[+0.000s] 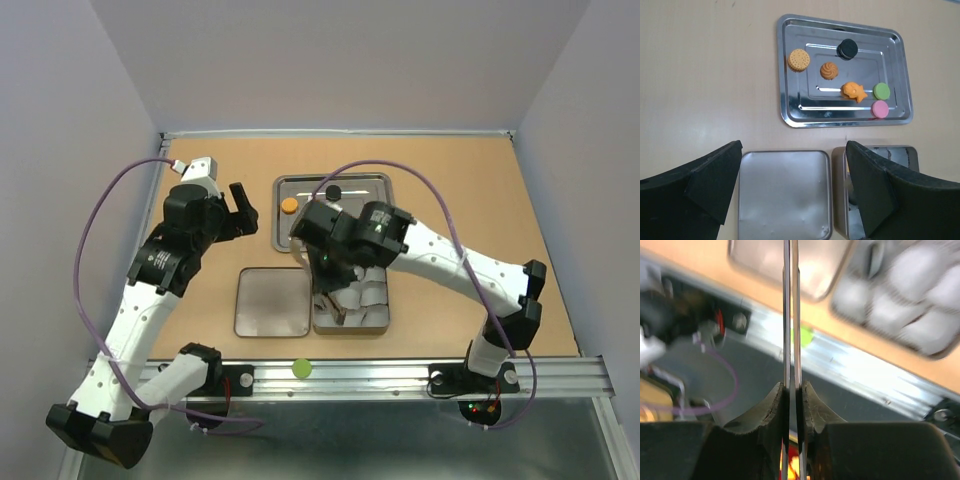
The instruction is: Pack the cookies
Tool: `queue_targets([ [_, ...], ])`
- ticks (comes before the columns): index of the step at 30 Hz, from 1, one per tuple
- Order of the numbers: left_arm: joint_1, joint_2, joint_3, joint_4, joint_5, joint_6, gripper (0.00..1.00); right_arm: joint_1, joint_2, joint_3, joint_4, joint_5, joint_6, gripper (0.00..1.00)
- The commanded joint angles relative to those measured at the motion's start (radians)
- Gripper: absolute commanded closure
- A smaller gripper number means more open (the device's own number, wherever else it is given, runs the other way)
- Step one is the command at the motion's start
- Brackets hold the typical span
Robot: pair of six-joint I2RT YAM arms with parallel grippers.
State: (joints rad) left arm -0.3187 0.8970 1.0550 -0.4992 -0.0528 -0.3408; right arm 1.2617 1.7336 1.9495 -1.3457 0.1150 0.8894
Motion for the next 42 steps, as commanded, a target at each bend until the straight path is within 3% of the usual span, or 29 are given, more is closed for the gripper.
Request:
queue_targets([
  [1,-0.003,0.032,0.030,-0.113,0.042,0.049,0.04,-0.172,-0.065,0.009,-0.043,0.100,-0.055,0.93],
  [7,-0.003,0.080,0.019,-0.107,0.110,0.019,0.11,-0.370,0.015,0.080,-0.041,0.117,-0.187,0.93],
  [13,-0.003,0.085,0.005,-0.101,0.079,0.042,0.11,-0.534,0.161,0.215,-0.035,0.029,-0.316,0.69],
  [15,-0.003,0.083,-0.010,-0.102,0.061,0.063,0.11,-0.574,0.188,0.220,-0.033,-0.001,-0.351,0.67],
  [23,0.003,0.049,-0.073,-0.099,0.007,0.098,0.11,-0.602,0.234,0.157,0.002,-0.109,-0.399,0.50],
  [30,0.021,0.033,-0.081,-0.099,0.010,0.098,0.11,-0.601,0.271,0.131,0.031,-0.173,-0.411,0.49],
  [42,0.046,0.040,-0.082,-0.090,0.041,0.111,0.11,-0.599,0.307,0.100,0.023,-0.052,-0.417,0.46],
])
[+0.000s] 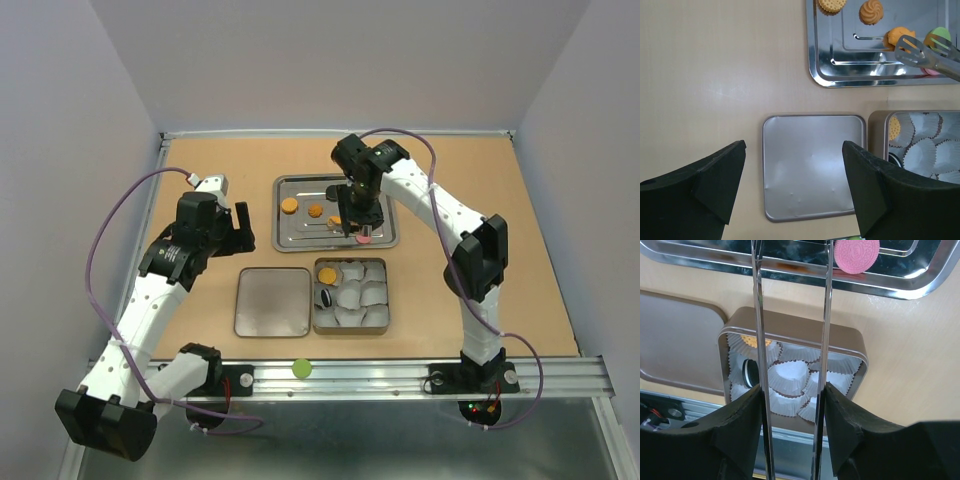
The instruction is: Pack the cookies
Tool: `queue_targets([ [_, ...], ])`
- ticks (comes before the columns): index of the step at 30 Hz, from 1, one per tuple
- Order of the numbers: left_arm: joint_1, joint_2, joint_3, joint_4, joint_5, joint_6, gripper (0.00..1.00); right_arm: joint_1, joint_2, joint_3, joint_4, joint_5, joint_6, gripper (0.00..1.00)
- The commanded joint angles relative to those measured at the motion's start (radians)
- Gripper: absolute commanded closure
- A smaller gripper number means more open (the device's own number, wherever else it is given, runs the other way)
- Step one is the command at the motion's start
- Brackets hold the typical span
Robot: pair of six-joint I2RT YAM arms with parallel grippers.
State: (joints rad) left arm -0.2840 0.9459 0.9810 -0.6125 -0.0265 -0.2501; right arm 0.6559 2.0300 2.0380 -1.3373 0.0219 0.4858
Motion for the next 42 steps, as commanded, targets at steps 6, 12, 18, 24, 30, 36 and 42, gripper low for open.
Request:
queue_targets([
  [6,0.017,0.005,-0.011,0.026,0.022,0.028,0.11,0.005,0.047,0.036,0.026,0.033,-0.026,0.45],
  [12,0.017,0.007,-0.011,0.026,0.022,0.028,0.11,0.005,0.114,0.094,0.035,0.020,-0.039,0.45],
  [18,0.020,0.014,-0.013,0.025,0.022,0.026,0.11,0.008,0.136,0.129,0.033,-0.016,-0.035,0.45],
  [24,0.026,0.021,-0.013,0.026,0.022,0.029,0.11,0.024,0.105,0.079,0.027,-0.043,-0.019,0.45],
  [30,0.028,0.025,-0.015,0.028,0.022,0.031,0.12,0.050,0.068,-0.009,0.018,-0.037,-0.003,0.52],
  [36,0.028,0.025,-0.015,0.028,0.022,0.031,0.12,0.057,0.084,-0.007,0.010,-0.028,0.011,0.63],
  [42,0.028,0.019,-0.013,0.030,0.050,0.032,0.12,0.057,0.096,0.059,-0.025,0.068,0.004,0.68],
])
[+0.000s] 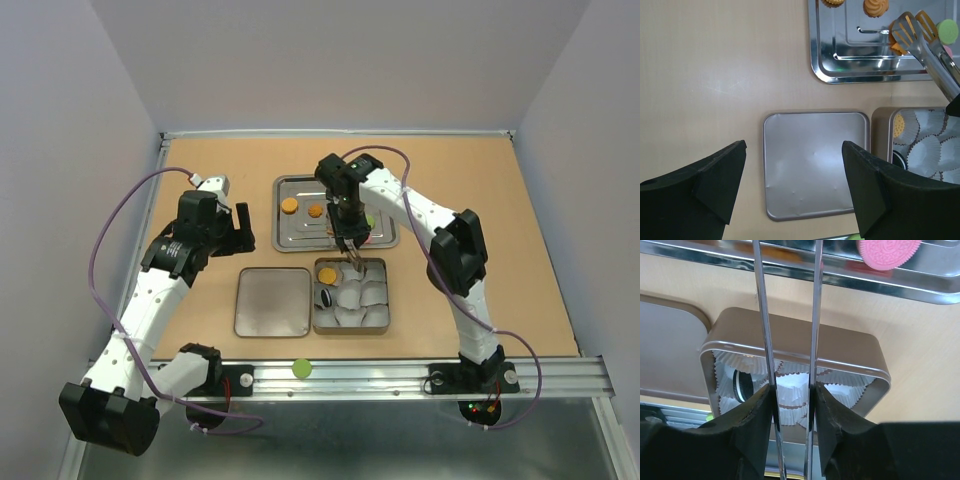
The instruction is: Pack the cookies
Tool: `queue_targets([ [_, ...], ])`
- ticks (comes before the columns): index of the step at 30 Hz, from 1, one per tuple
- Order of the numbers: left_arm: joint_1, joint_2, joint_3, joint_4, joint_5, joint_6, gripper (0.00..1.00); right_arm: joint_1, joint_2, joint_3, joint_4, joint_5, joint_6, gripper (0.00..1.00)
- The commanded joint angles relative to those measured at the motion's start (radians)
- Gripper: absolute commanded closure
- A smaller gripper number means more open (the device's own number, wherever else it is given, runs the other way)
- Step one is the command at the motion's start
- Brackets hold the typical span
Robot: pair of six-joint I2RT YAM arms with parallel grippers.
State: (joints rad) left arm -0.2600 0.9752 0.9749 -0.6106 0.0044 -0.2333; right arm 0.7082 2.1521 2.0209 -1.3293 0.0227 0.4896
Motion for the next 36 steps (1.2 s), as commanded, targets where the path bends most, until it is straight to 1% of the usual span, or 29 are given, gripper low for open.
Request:
queue_targets([
  [1,0.004,-0.010,-0.008,0.028,0.019,0.015,0.12,0.007,-0.024,0.099,-0.042,0.083,0.001,0.68],
  [2,0.004,-0.006,-0.008,0.028,0.020,0.014,0.12,0.005,-0.024,0.125,-0.051,0.115,0.001,0.68],
  [6,0.001,0.008,-0.004,0.028,0.025,0.005,0.12,0.004,-0.063,0.177,-0.059,0.134,0.018,0.68],
  [9,-0.002,0.016,0.011,0.041,0.046,-0.008,0.12,0.005,-0.124,0.177,-0.059,0.125,0.049,0.68],
  [14,-0.005,0.077,0.064,0.048,0.065,-0.023,0.12,0.004,-0.248,0.170,-0.057,0.109,0.082,0.68],
  [17,-0.007,0.103,0.084,0.072,0.089,-0.040,0.12,0.007,-0.346,0.133,-0.054,0.074,0.102,0.69],
  [18,-0.007,0.109,0.088,0.080,0.104,-0.049,0.12,0.007,-0.403,0.095,-0.048,0.065,0.109,0.69],
  [21,-0.008,0.129,0.088,0.115,0.140,-0.066,0.14,0.007,-0.497,0.006,-0.024,0.010,0.129,0.70],
  [22,-0.008,0.134,0.088,0.126,0.147,-0.076,0.14,0.008,-0.562,-0.028,-0.005,0.003,0.138,0.70],
  [23,-0.008,0.143,0.091,0.141,0.160,-0.086,0.14,0.010,-0.596,-0.104,0.017,-0.016,0.150,0.70],
  [24,-0.012,0.148,0.094,0.147,0.163,-0.086,0.14,0.010,-0.625,-0.141,0.018,-0.017,0.155,0.70],
  [25,-0.013,0.152,0.096,0.153,0.167,-0.093,0.14,0.013,-0.690,-0.178,0.034,-0.044,0.161,0.70],
  [26,-0.019,0.164,0.100,0.161,0.172,-0.098,0.14,0.016,-0.718,-0.262,0.044,-0.070,0.176,0.70],
  [28,-0.030,0.183,0.116,0.164,0.177,-0.100,0.14,0.025,-0.800,-0.345,0.070,-0.096,0.193,0.73],
  [29,-0.039,0.187,0.119,0.167,0.180,-0.100,0.14,0.030,-0.828,-0.419,0.077,-0.112,0.201,0.73],
  [33,-0.068,0.204,0.136,0.164,0.171,-0.103,0.14,0.048,-0.932,-0.563,0.091,-0.139,0.231,0.74],
  [36,-0.085,0.200,0.121,0.172,0.160,-0.124,0.14,0.056,-0.968,-0.612,0.108,-0.174,0.239,0.74],
])
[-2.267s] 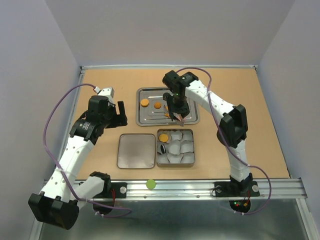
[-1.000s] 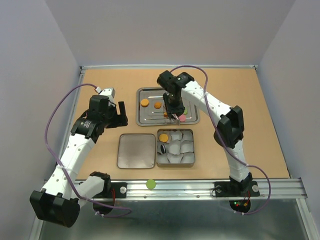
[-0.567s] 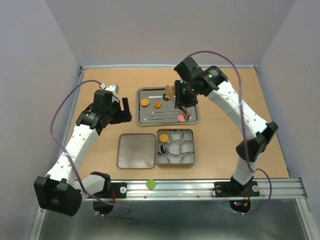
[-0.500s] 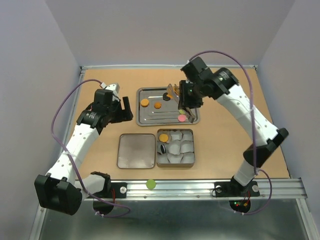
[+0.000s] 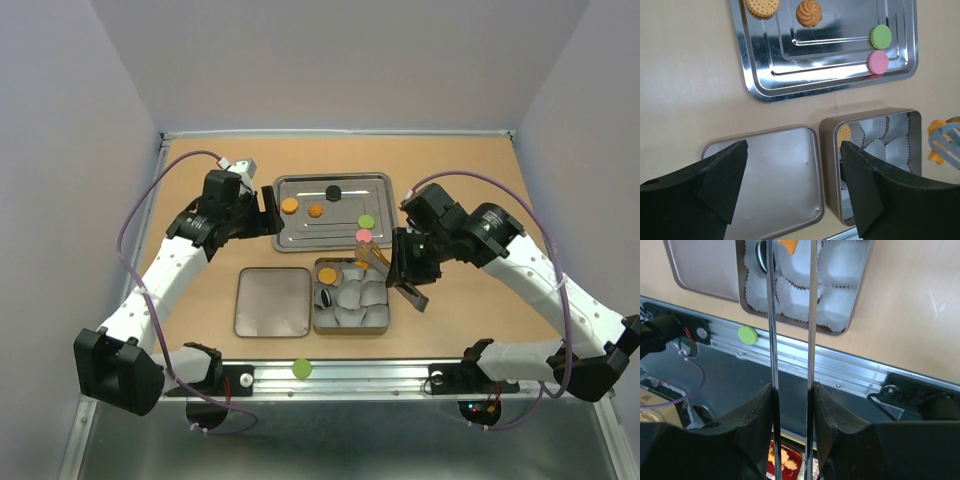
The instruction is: Pack the cookies
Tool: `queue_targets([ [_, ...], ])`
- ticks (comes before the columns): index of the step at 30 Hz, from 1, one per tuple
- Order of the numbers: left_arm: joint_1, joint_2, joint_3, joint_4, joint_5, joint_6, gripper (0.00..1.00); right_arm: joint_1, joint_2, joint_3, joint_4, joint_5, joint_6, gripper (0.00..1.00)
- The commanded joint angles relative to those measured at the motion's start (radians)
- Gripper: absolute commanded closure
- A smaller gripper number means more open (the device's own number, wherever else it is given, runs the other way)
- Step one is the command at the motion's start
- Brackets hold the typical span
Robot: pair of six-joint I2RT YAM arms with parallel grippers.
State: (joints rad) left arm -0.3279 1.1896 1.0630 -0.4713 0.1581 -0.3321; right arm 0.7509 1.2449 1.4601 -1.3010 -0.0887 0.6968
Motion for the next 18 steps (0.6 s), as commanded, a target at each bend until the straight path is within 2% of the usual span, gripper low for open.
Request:
queue_targets([
  [1,-0.023,-0.019,0.025,0.037,0.006,-0.028,0.14,0.021,-0.064,-0.061,0.086,-0.072,0.030,0.74],
  [10,-0.048,-0.047,-0.009,0.046,-0.020,-0.050,0.14,0.050,-0.018,-0.145,0.143,-0.046,0.027,0.74],
  [18,-0.048,-0.093,-0.031,0.019,-0.052,-0.045,0.14,0.051,0.076,-0.142,0.200,-0.037,0.001,0.73],
])
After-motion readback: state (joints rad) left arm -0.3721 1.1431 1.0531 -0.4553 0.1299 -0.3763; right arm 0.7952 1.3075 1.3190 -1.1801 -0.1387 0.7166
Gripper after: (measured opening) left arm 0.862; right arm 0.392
